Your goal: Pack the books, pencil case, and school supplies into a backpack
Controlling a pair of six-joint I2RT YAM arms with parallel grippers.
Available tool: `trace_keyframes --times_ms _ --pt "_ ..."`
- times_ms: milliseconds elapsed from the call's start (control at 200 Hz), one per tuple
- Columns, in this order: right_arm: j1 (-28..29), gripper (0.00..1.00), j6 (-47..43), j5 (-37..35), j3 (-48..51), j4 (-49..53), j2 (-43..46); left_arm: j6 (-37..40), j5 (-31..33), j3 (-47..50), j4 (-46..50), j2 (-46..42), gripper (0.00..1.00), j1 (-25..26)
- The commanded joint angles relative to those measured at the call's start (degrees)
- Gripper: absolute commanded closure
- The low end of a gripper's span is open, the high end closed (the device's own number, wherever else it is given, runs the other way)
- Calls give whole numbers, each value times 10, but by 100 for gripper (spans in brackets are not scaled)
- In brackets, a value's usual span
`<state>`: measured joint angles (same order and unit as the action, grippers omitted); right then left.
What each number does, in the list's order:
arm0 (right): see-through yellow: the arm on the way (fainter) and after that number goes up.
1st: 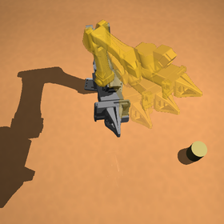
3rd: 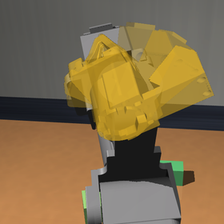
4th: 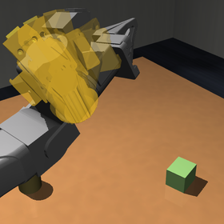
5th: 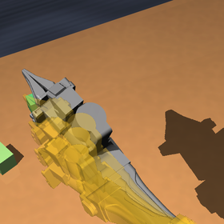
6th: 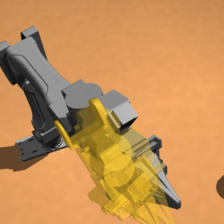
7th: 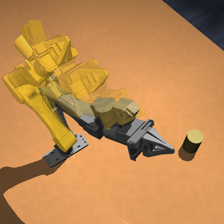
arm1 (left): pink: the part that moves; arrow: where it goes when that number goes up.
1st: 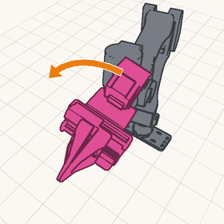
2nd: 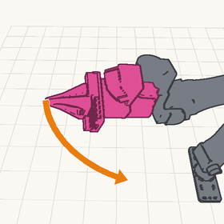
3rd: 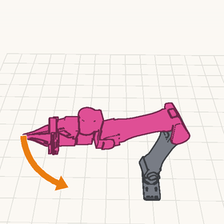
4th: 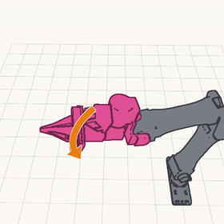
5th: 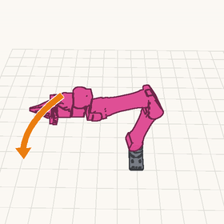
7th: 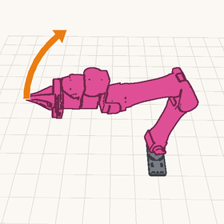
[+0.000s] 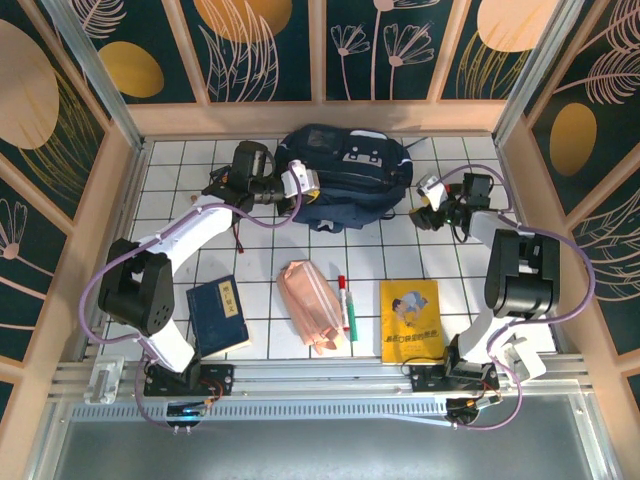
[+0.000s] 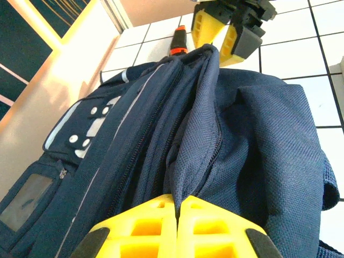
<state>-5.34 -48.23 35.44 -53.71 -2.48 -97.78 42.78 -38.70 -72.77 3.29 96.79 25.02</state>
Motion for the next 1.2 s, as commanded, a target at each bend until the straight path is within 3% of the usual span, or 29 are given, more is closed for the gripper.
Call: trace_keyframes --times_ms 0,405,535,716,851,1056,1196 --pt "5 45 -25 -25 -9 -65 -22 2 -52 -27 -22 -10 100 -3" --pt "54 45 6 -123 0 -233 -98 -1 -53 -48 -8 -6 100 -3" --pt "40 47 13 -94 4 -253 -114 -1 -51 -49 -5 -6 100 -3" --pt "30 59 -25 -28 31 -242 -97 -2 -47 -50 -4 -7 100 -3" --pt "22 55 -32 6 22 -214 -89 -3 -50 -54 -5 -2 100 -3" --pt "31 53 -31 -21 10 -242 -111 -11 -56 -67 -6 5 100 -3" --pt "38 58 -14 -44 25 -307 -115 -12 -60 -69 -6 5 100 -3"
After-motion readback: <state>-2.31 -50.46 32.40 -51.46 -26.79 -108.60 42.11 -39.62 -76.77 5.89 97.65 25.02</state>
